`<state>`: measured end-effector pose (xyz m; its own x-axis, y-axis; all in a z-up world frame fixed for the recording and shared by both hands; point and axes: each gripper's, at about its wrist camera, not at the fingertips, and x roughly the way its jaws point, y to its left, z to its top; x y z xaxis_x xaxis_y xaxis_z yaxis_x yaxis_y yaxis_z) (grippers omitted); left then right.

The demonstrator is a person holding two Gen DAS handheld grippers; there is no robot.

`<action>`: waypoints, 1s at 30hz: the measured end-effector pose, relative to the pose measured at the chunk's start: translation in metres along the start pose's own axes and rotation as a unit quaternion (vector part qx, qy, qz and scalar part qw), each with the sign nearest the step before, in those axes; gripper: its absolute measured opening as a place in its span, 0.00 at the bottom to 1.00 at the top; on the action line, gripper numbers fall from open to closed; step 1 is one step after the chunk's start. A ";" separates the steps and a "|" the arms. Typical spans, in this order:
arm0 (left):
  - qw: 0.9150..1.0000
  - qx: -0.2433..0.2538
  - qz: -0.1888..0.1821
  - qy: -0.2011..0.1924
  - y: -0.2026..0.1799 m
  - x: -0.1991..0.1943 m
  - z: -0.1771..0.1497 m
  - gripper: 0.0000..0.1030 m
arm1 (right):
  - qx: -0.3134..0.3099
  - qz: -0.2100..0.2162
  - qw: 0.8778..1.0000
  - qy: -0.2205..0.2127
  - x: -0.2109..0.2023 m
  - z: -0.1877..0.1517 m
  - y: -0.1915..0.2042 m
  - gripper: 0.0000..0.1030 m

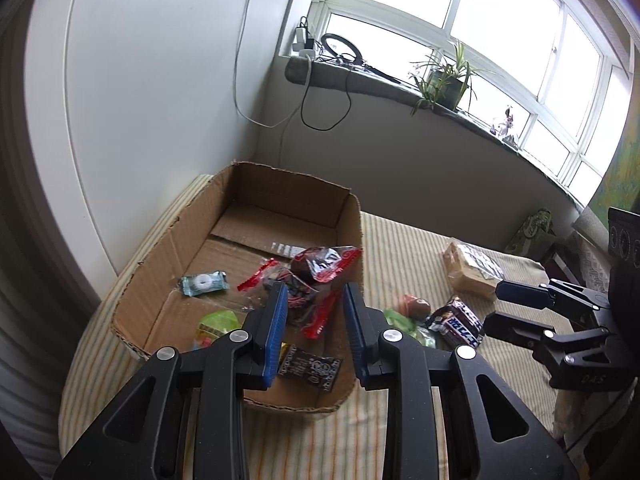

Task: Organize snacks
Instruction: 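Grasp the pink wrapped candy with left tool while right tool grasps two chocolate bars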

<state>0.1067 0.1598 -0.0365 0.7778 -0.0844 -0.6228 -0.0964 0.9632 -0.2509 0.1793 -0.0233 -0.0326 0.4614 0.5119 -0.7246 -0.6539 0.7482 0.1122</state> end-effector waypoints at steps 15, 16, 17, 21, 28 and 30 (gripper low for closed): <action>0.994 0.059 -0.068 0.061 -0.094 0.019 -0.042 0.26 | 0.059 -0.015 0.998 0.036 -0.003 -0.036 -0.087 0.47; 0.993 0.062 -0.073 0.069 -0.099 0.023 -0.046 0.26 | 0.063 -0.012 0.997 0.040 0.000 -0.038 -0.091 0.47; 0.992 0.065 -0.076 0.077 -0.105 0.027 -0.050 0.26 | 0.067 -0.010 0.997 0.044 0.003 -0.040 -0.094 0.47; 0.989 0.068 -0.084 0.104 -0.122 0.044 -0.064 0.26 | 0.072 0.004 0.996 0.056 0.015 -0.044 -0.100 0.45; 0.984 0.071 -0.085 0.138 -0.139 0.071 -0.080 0.26 | 0.065 -0.005 0.995 0.076 0.037 -0.042 -0.102 0.43; 0.983 0.078 -0.083 0.144 -0.144 0.077 -0.082 0.26 | 0.064 -0.006 0.995 0.078 0.043 -0.041 -0.103 0.43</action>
<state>0.1295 -0.0059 -0.1092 0.5641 -0.2902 -0.7730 0.1304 0.9558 -0.2637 0.2413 -0.0957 -0.1032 0.3638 0.4376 -0.8223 -0.5616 0.8073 0.1812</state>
